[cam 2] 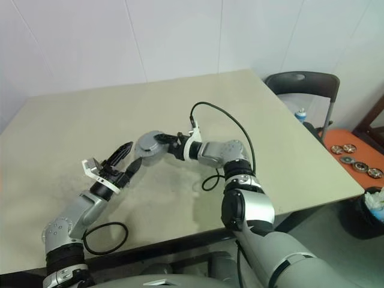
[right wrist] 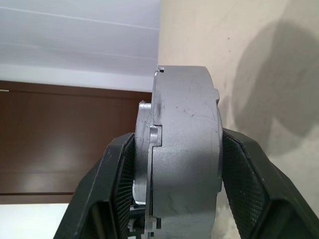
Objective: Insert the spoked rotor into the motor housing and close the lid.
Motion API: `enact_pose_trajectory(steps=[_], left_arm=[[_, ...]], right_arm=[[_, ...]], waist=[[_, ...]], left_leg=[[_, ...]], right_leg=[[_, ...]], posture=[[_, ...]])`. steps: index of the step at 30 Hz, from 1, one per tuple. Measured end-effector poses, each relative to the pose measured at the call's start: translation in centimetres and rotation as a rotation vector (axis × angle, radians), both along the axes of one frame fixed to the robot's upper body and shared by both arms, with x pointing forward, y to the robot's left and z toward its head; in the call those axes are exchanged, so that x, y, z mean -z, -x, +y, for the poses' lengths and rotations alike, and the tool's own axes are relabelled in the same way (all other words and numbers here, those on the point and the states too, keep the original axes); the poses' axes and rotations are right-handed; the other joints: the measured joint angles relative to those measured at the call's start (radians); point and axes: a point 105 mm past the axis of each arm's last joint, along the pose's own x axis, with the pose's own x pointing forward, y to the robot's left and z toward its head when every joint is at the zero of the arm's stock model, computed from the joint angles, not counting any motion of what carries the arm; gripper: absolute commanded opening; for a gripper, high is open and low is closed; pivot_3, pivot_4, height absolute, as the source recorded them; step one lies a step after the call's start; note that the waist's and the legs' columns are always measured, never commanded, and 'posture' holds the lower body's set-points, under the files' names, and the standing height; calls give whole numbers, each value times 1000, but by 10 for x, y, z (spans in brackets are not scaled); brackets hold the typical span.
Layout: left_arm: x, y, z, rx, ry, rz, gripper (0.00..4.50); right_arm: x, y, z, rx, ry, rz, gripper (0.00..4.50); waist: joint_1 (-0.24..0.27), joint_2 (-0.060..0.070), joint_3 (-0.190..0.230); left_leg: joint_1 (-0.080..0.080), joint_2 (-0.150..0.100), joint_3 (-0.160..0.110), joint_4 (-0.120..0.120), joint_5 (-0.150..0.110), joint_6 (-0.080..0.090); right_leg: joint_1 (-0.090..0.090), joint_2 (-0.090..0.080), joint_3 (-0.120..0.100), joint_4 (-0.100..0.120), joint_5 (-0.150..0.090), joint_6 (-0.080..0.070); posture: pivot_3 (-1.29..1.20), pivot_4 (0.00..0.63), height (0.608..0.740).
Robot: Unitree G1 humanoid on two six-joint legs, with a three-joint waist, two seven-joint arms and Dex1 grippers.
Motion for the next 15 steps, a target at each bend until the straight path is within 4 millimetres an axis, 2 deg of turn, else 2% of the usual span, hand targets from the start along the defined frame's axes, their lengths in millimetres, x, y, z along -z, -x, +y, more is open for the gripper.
enact_pose_trajectory(steps=[6,12,15], left_arm=[[5,-9,-2,-1,10,19,4478],[6,-29,-19,36,22,29,4478],[4,-33,-26,58,21,19,4478]], right_arm=[[0,0,0,0,0,0,2234],[2,0,1,-3,14,0,2234],[2,1,1,-6,16,-1,2234]], waist=[[4,0,0],[5,-1,-1],[4,-2,-1]], left_leg=[[0,0,0,1,0,0],[0,0,0,2,0,-1],[0,0,0,2,0,-1]], right_leg=[[0,0,0,0,0,0],[0,0,0,0,1,0],[0,0,0,0,1,0]], posture=[[0,0,740],[0,0,740],[0,0,740]])
